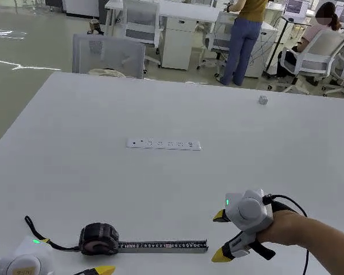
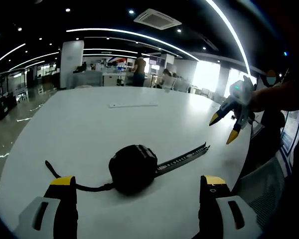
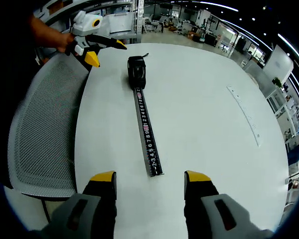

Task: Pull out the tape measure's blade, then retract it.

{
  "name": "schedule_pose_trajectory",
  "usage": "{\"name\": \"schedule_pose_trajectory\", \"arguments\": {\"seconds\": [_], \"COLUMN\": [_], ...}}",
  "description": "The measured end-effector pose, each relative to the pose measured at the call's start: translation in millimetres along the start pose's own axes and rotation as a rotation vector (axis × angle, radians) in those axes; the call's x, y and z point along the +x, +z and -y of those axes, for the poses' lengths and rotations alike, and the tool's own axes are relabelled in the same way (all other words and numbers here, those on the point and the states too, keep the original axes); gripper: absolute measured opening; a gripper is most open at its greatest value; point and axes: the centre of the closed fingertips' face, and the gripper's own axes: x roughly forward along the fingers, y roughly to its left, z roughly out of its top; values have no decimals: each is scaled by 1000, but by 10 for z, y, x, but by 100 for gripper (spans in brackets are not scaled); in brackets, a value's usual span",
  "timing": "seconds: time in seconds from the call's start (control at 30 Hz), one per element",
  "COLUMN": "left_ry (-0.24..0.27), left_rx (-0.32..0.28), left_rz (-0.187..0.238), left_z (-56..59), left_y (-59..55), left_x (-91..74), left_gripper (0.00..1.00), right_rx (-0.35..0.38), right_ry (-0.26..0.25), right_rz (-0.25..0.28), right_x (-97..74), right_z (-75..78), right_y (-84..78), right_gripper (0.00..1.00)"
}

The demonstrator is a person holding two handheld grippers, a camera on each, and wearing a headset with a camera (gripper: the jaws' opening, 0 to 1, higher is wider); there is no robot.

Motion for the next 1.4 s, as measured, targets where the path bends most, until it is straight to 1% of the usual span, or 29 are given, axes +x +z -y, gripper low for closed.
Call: {"name": "schedule_pose_trajectory", "arguments": {"seconds": [0.03,0.1,0.2,0.23,0.3,0.33,0.4,0.43,0.5,0.63,0.73,0.87,0.93,1.0,1.13,1.27,1.37,1.4], "left_ry": [11,33,57,60,57,61,60,63,69,74,74,76,76,74,73,77,81,83], "left_rx": [8,39,43,36,6,-10,-13,-19,-33,-43,-39,-48,-48,-47,-43,-41,-44,-46], "left_rz": [3,12,27,30,33,18,16,14,20,30,32,33,31,28,29,41,40,41], "left_z": [-8,-23,-38,-41,-29,-35,-41,-41,-35,-39,-37,-36,-32,-28,-24,-26,-31,-35], "left_y": [6,24,52,58,61,34,12,6,20,44,55,56,50,38,42,84,87,91], "left_x": [8,27,32,33,49,65,98,102,98,109,126,137,137,137,125,114,121,125], "left_gripper": [100,100,100,100,100,100,100,100,99,99,99,99,99,99,99,99,98,98], "right_rx": [-4,-2,-9,-15,-30,-25,-32,-42,-35,-17,-15,-25,-59,-83,-98,-112,-115,-137], "right_ry": [-1,8,13,19,43,46,49,56,58,62,87,100,109,113,122,114,116,115], "right_rz": [-3,-6,-22,-28,-63,-72,-98,-107,-107,-101,-114,-126,-132,-147,-152,-162,-180,-190], "right_x": [16,73,142,170,228,269,322,346,391,414,444,469,513,546,576,608,623,628], "right_z": [14,48,74,77,68,76,72,47,64,108,109,77,55,37,23,58,55,53], "right_y": [1,4,3,-10,-71,-102,-172,-192,-215,-204,-246,-230,-230,-248,-256,-278,-313,-329], "right_gripper": [52,51,50,49,46,45,42,42,40,36,30,29,30,28,21,19,16,16]}}
